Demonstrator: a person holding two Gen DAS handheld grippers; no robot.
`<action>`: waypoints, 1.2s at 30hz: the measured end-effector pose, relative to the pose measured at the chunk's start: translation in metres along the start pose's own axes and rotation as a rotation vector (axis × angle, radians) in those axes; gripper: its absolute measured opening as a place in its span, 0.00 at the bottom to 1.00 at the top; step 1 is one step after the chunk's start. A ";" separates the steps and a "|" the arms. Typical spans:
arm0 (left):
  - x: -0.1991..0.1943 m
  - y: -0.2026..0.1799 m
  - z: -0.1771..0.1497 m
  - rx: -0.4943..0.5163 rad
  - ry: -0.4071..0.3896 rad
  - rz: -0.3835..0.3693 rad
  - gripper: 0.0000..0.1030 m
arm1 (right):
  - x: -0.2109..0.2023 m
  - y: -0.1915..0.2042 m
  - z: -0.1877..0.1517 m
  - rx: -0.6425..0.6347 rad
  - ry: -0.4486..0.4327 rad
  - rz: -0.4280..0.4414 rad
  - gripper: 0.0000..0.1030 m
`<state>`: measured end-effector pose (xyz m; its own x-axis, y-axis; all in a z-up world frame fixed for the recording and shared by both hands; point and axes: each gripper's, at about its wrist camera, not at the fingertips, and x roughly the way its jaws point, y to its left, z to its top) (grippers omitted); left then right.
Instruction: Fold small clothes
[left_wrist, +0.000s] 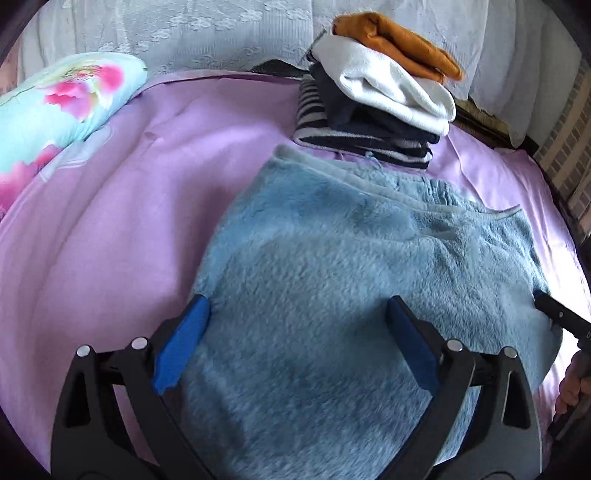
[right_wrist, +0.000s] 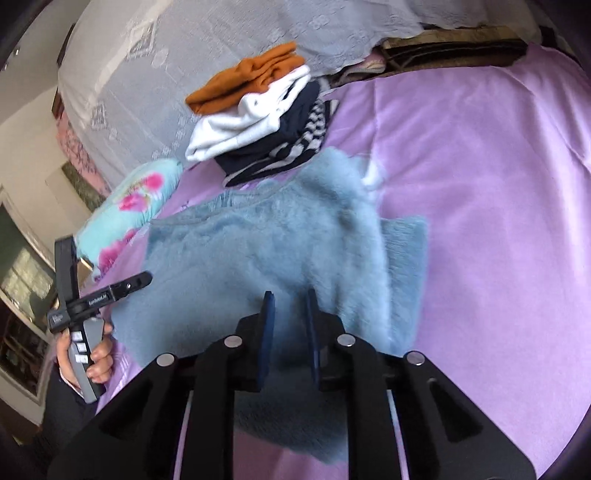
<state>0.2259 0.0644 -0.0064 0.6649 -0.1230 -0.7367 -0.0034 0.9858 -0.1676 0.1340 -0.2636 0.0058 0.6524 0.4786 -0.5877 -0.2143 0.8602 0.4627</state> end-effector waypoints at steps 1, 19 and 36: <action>-0.006 0.005 -0.002 -0.024 -0.012 0.032 0.96 | -0.010 -0.001 -0.004 0.005 -0.027 -0.014 0.18; -0.040 -0.017 -0.073 -0.009 -0.013 0.097 0.98 | -0.010 0.072 -0.064 -0.309 -0.020 -0.171 0.46; -0.044 -0.013 -0.071 -0.033 -0.037 0.086 0.98 | 0.039 0.139 -0.041 -0.393 0.010 -0.132 0.59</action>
<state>0.1431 0.0490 -0.0183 0.6884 -0.0327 -0.7246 -0.0863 0.9882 -0.1266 0.0997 -0.1179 0.0195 0.6863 0.3600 -0.6319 -0.3921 0.9150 0.0955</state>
